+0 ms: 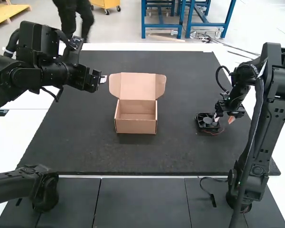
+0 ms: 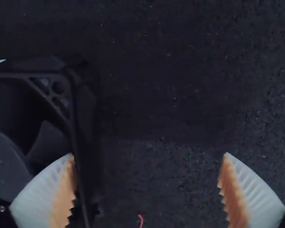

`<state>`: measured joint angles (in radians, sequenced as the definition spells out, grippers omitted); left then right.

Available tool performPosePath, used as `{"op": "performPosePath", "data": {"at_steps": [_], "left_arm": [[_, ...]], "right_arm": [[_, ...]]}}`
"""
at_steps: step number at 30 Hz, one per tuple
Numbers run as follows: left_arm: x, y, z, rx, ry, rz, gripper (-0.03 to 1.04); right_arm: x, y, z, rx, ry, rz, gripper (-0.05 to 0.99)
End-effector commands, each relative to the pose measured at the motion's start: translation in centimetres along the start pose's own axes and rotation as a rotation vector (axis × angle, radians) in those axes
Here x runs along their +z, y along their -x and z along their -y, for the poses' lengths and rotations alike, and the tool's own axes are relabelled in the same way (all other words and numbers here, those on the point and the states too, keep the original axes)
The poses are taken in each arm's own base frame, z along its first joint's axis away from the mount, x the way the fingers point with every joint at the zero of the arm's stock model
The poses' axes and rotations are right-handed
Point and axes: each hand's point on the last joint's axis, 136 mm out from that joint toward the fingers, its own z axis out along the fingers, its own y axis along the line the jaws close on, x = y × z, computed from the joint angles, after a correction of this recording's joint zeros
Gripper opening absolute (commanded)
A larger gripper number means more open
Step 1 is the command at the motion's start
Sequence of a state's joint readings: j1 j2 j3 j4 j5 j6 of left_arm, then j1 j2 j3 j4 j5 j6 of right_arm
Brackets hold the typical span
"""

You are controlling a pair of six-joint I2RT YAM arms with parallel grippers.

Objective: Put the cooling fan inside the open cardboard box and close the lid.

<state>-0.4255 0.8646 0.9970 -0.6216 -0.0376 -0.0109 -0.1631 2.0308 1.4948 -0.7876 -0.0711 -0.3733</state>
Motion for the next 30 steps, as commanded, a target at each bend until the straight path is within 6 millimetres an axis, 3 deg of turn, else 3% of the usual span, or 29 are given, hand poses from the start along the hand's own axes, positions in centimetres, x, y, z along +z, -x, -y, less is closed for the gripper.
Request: {"op": "performPosePath", "data": {"at_steps": [1,5,9,10,20,30], "left_arm": [[-1.7,2.6,-0.4,0.008,0.015,0.077,0.97],[-1.7,2.6,-0.5,0.008,0.018,0.077,0.97],[-1.9,2.8,-0.5,0.007,0.02,0.083,0.97],[-1.9,2.8,-0.5,0.007,0.02,0.083,0.97],[-2.1,3.2,-0.6,0.007,0.024,0.092,0.97],[-2.1,3.3,-0.7,0.006,0.031,0.096,0.97]], "right_arm": [[0.3,0.0,-0.3,-0.002,-0.007,-0.021,0.53],[0.2,-0.1,-0.5,-0.006,0.001,-0.027,0.31],[-0.1,0.0,-0.9,-0.003,0.024,-0.03,0.0],[-0.3,0.0,-1.0,-0.005,0.029,-0.03,-0.02],[-1.2,-0.1,-1.6,0.01,0.06,-0.038,-0.02],[-7.1,2.0,-2.3,0.05,0.096,0.08,-0.02]]}}
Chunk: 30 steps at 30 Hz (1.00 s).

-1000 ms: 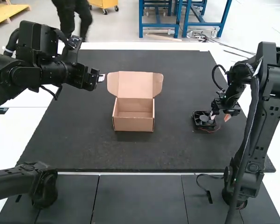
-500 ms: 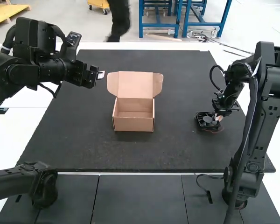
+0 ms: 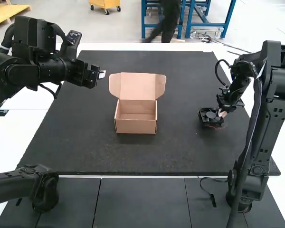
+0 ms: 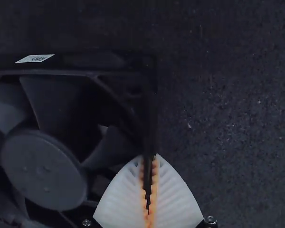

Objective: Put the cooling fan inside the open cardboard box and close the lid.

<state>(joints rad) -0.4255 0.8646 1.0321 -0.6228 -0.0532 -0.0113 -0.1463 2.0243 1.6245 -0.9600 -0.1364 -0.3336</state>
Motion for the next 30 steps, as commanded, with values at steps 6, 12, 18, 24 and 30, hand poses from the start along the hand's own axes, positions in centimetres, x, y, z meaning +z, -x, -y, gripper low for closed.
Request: {"op": "performPosePath", "data": {"at_steps": [6,12,18,24,30], "left_arm": [[-1.0,1.3,-0.3,0.011,0.011,0.043,0.97],[-0.8,-0.3,-0.1,0.015,0.007,-0.002,0.97],[-1.2,-1.7,0.0,0.021,0.002,-0.034,0.97],[-1.6,-2.6,0.2,0.025,-0.002,-0.051,0.97],[-2.3,-3.1,0.2,0.029,-0.004,-0.055,0.97]], "right_arm": [[-7.4,0.4,-1.9,0.061,0.043,0.153,-0.02],[-10.7,-0.5,-3.5,0.088,0.072,0.21,-0.02],[-13.9,-1.0,-4.7,0.105,0.084,0.292,-0.02],[-16.5,-1.4,-6.4,0.114,0.105,0.368,-0.02],[-17.7,-2.5,-8.9,0.099,0.133,0.373,-0.02]]}}
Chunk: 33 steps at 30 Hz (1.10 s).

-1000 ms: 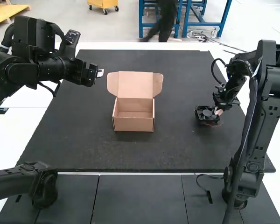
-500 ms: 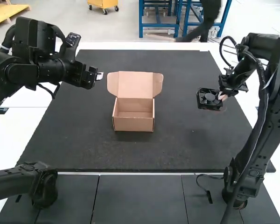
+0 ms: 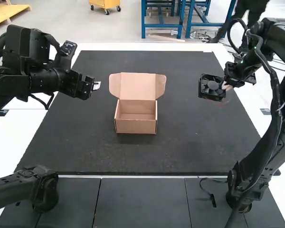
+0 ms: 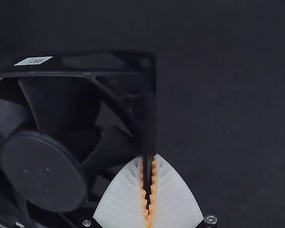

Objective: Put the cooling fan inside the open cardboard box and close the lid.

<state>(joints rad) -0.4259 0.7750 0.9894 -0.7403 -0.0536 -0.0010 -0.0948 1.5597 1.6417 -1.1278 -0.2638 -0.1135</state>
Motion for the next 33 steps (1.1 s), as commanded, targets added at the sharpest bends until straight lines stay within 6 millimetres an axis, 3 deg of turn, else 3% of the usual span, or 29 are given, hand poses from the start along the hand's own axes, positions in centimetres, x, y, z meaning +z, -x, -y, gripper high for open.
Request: {"op": "performPosePath", "data": {"at_steps": [1,18,26,33], "left_arm": [[-0.6,0.1,0.0,0.016,0.002,0.018,0.97],[-1.3,-0.7,0.0,0.015,0.004,0.023,0.97],[-1.5,-1.1,0.0,0.015,0.004,0.026,0.97],[-1.5,-1.6,0.0,0.012,0.007,0.025,0.97]], "right_arm": [[-2.1,0.3,-2.7,-0.005,0.052,0.052,-0.02],[-3.4,-6.2,-10.2,-0.149,0.129,-0.117,-0.02],[-3.3,-7.7,-13.2,-0.233,0.159,-0.151,-0.02],[-2.6,-9.7,-18.1,-0.319,0.207,-0.187,-0.02]]}}
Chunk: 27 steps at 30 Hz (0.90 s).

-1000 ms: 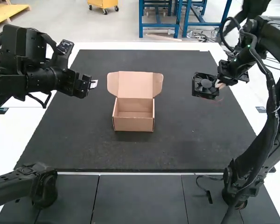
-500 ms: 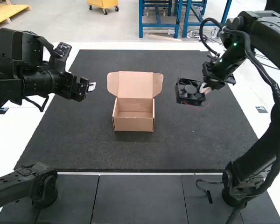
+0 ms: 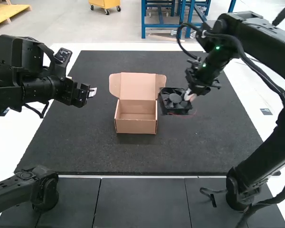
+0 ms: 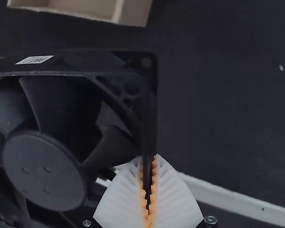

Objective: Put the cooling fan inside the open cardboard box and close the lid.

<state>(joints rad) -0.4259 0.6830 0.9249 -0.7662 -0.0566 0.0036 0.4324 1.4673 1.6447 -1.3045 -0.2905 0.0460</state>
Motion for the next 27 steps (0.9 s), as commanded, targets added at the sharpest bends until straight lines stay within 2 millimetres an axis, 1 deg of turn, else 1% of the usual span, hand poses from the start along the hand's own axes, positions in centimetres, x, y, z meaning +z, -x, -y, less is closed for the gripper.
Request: {"op": "performPosePath", "data": {"at_steps": [1,4,7,11,22,27], "left_arm": [[-0.4,0.4,0.0,0.007,0.004,0.024,0.97],[-0.5,0.3,-0.1,0.007,0.005,0.025,0.97],[-0.6,0.3,-0.1,0.006,0.006,0.028,0.97],[-0.6,0.3,-0.1,0.005,0.006,0.028,0.97],[-0.6,0.5,-0.1,0.006,0.007,0.039,0.97],[-0.6,0.7,-0.1,0.004,0.007,0.045,0.97]], "right_arm": [[-0.9,0.6,-3.6,-0.023,0.06,0.04,-0.02],[-0.3,0.7,-5.3,-0.049,0.085,0.03,-0.02],[0.2,1.3,-6.3,-0.057,0.099,0.044,-0.02],[1.0,2.0,-6.8,-0.057,0.104,0.043,-0.02],[2.9,5.3,-7.3,-0.026,0.1,0.032,-0.02],[3.8,6.5,-8.4,-0.034,0.102,0.021,-0.02]]}}
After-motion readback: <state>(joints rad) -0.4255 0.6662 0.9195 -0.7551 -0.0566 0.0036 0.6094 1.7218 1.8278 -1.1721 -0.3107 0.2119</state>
